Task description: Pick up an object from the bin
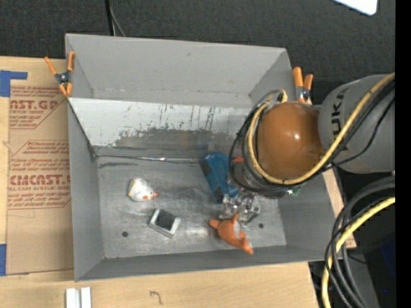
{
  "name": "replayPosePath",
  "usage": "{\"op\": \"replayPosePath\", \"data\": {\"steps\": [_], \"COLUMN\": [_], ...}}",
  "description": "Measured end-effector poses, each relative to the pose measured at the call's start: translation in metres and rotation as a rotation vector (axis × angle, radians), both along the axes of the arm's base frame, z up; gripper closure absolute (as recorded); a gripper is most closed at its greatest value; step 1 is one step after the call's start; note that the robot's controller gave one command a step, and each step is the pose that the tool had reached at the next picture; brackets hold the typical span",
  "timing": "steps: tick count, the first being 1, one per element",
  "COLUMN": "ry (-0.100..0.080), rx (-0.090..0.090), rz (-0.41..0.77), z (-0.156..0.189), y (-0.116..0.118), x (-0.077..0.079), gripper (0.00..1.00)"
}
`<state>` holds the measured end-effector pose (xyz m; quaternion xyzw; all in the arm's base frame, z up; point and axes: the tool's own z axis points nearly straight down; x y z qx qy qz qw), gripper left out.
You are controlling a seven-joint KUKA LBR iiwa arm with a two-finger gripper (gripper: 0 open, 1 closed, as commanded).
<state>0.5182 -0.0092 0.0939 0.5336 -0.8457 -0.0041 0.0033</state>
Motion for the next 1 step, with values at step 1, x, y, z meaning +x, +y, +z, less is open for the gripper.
{"op": "replayPosePath", "data": {"steps": [1], "ry": [-0.004], "rx": [-0.001], "rz": [0.000], "z": [0.0243], "y": [-0.0004], "x": [0.0013], "gripper": [1.00]}}
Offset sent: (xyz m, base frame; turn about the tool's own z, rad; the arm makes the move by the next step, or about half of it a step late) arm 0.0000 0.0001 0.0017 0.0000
